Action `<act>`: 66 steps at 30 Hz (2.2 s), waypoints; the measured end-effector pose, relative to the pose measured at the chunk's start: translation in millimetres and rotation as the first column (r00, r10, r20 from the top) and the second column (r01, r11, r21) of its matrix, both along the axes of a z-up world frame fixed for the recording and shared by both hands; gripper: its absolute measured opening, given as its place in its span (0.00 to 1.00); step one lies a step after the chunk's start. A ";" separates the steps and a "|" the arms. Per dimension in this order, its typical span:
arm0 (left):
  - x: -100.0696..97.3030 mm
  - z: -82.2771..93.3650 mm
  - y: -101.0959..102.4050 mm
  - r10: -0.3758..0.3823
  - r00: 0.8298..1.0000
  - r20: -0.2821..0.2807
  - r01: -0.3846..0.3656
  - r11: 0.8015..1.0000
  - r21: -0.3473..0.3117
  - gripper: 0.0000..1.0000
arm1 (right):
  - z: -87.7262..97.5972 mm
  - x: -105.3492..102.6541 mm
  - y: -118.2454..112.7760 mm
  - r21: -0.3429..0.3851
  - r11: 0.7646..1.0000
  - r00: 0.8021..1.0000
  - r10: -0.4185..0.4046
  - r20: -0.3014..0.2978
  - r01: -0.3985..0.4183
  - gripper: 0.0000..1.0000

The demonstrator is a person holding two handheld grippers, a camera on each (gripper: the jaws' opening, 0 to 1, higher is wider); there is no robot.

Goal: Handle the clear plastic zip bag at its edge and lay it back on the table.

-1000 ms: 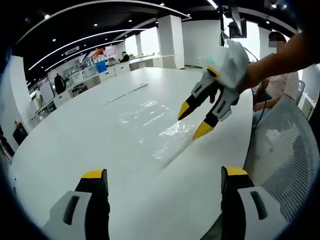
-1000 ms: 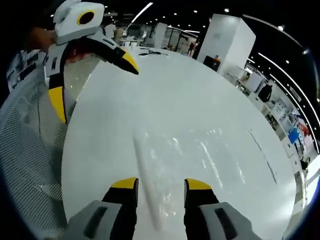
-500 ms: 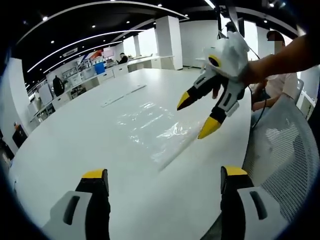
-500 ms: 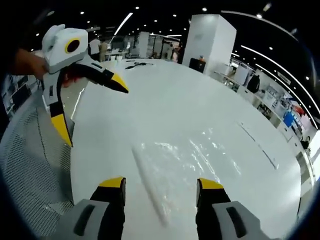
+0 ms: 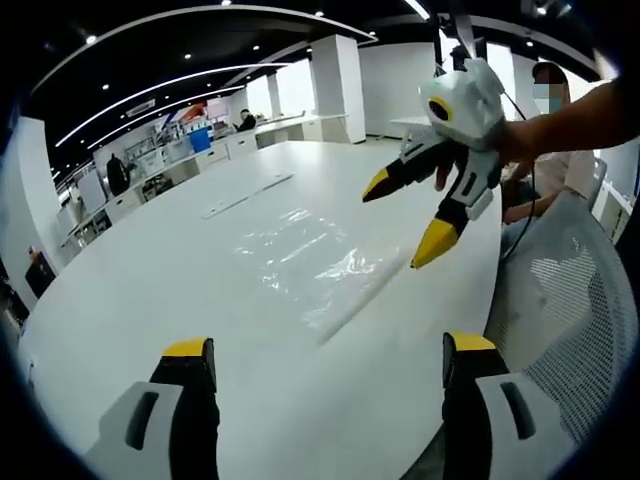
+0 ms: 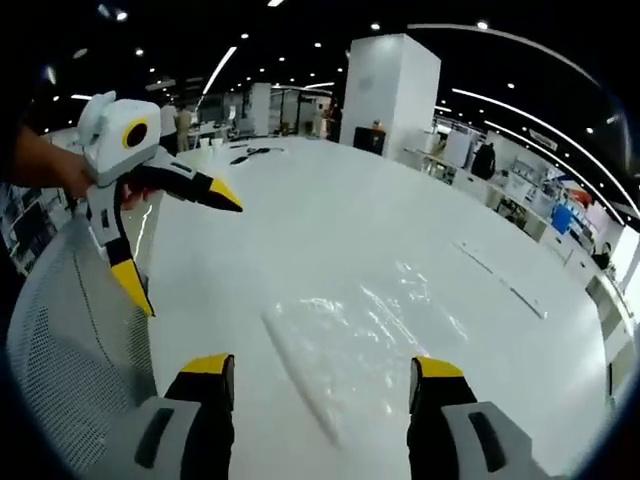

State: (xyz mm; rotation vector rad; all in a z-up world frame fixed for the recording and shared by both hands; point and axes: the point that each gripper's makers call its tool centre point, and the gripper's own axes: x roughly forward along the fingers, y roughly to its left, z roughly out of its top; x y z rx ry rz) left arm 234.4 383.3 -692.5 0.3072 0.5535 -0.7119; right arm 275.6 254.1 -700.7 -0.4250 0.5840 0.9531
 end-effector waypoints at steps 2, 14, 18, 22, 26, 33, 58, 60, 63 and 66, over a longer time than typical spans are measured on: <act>0.4 0.0 0.3 0.001 1.000 0.000 -0.001 1.000 -0.001 0.93 | 2.0 0.7 -1.9 0.024 0.999 1.000 -0.024 0.000 0.024 0.72; -2.1 1.4 1.0 0.005 1.000 0.000 -0.005 1.000 -0.004 0.93 | 15.8 -4.2 -5.5 0.085 0.994 0.997 -0.074 0.012 0.073 0.76; -1.6 2.1 1.3 0.007 1.000 0.001 -0.007 1.000 -0.007 0.93 | 24.9 -5.7 -8.2 0.110 0.990 0.995 -0.096 0.023 0.093 0.77; -2.4 1.3 1.1 0.007 1.000 -0.001 -0.007 1.000 -0.005 0.93 | 29.5 -9.3 -9.1 0.133 0.985 0.993 -0.114 0.022 0.110 0.78; -2.7 1.4 1.2 0.007 1.000 -0.002 -0.007 1.000 -0.005 0.93 | 34.1 -11.0 -9.6 0.146 0.983 0.992 -0.120 0.031 0.115 0.78; -3.4 3.7 -0.5 0.007 1.000 0.003 -0.006 1.000 -0.008 0.93 | 31.6 -19.3 -15.4 0.153 0.980 0.991 -0.136 0.021 0.131 0.78; -15.8 12.6 2.1 0.037 0.999 0.018 -0.036 0.998 -0.051 0.95 | 40.4 -33.8 -33.5 0.190 0.963 0.979 -0.200 0.040 0.189 0.87; -15.9 12.1 3.4 0.041 0.999 0.018 -0.040 0.998 -0.051 0.95 | 40.1 -35.4 -34.9 0.196 0.961 0.978 -0.207 0.037 0.196 0.88; -17.2 12.5 4.7 0.051 0.999 0.020 -0.050 0.997 -0.060 0.95 | 38.1 -39.0 -37.8 0.194 0.959 0.975 -0.220 0.042 0.208 0.91; -18.1 12.9 5.1 0.061 0.998 0.026 -0.059 0.996 -0.067 0.96 | 36.4 -43.5 -38.5 0.202 0.956 0.973 -0.226 0.039 0.214 0.93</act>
